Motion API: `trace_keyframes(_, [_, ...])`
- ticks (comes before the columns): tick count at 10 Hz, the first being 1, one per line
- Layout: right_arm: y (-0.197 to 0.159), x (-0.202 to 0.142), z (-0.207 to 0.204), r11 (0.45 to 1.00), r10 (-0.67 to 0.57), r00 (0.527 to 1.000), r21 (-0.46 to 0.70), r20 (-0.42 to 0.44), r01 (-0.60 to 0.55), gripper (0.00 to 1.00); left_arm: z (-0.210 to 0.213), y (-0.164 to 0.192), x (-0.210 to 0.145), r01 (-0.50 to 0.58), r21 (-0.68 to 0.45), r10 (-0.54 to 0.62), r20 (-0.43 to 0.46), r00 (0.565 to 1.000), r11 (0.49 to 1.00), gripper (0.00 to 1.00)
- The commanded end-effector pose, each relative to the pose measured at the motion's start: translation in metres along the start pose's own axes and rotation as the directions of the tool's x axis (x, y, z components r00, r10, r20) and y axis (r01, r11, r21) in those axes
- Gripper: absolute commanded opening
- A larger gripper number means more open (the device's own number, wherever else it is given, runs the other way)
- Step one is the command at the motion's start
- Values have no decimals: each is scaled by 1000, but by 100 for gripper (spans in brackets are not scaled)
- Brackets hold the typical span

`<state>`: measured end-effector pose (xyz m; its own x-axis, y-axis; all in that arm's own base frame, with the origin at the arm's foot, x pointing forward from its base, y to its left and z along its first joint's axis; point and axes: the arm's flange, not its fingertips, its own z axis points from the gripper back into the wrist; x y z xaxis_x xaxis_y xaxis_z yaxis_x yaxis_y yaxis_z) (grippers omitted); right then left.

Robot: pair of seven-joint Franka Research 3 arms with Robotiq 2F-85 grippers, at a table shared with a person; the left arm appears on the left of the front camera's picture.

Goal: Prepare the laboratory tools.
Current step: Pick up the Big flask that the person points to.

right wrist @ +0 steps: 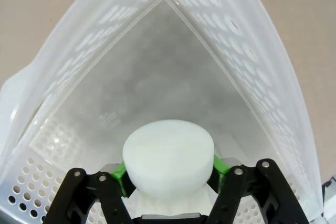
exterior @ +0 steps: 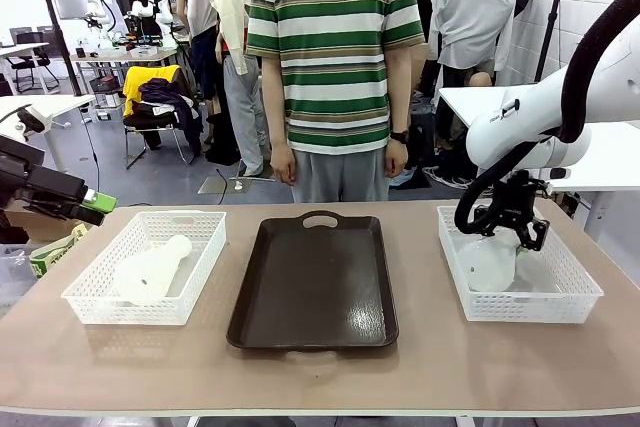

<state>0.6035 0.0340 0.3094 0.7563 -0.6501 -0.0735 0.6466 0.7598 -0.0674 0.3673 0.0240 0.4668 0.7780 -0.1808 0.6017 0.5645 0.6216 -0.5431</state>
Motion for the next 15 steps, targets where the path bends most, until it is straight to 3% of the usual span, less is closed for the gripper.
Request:
trace_keyframes(1, [5, 3, 4, 999, -22, 1000, -27, 2, 23, 0, 0, 2, 0, 17, -17, -17, 18, 1000, 1000, 100])
trace_keyframes(15, [-1, 0, 0, 1000, -2, 1000, -7, -7, 2, 0, 0, 2, 0, 17, -17, -17, 18, 1000, 1000, 100])
